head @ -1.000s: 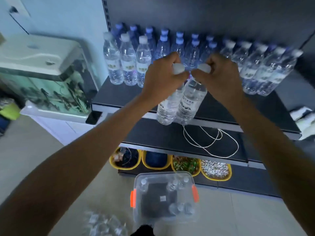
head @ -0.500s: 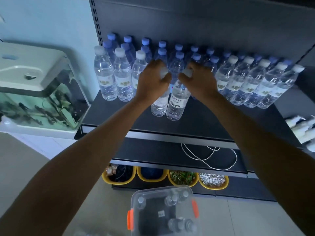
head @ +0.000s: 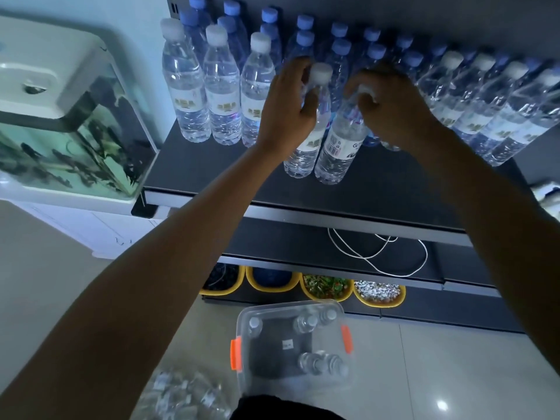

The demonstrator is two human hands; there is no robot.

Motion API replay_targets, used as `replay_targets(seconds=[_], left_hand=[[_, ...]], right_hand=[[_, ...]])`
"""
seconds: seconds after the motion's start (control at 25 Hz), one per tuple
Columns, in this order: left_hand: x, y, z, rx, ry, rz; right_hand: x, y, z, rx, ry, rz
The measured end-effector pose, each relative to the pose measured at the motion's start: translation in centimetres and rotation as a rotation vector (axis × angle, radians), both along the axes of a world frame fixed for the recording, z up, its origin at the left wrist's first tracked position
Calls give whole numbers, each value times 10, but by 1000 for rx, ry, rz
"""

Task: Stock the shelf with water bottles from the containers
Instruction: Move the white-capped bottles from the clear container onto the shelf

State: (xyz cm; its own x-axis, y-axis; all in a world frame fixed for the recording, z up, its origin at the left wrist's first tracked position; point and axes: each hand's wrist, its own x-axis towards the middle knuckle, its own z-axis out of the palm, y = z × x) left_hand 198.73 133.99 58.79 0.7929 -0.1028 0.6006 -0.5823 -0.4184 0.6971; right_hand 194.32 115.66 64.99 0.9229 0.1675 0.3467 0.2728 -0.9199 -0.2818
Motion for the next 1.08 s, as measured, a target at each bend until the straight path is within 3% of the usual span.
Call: replay_targets(seconds=[0.24, 0.4, 0.44, 0.68, 0.92, 1.08], left_hand=[[-22, 1, -33, -284, 163, 9], [-35, 9, -97, -248, 544, 12], [-35, 9, -106, -192, 567, 17], [-39, 5, -105, -98, 475, 99], [-40, 5, -108, -71, 388, 259], [-32, 4, -110, -118, 438, 339]], right_hand=[[5, 5, 2, 447, 155, 70], [5, 13, -16, 878, 157, -20], [5, 16, -19, 929, 155, -9], [15, 12, -28, 913, 248, 108], [-34, 18, -118, 982, 117, -129], [-39, 38, -162, 764, 61, -462]])
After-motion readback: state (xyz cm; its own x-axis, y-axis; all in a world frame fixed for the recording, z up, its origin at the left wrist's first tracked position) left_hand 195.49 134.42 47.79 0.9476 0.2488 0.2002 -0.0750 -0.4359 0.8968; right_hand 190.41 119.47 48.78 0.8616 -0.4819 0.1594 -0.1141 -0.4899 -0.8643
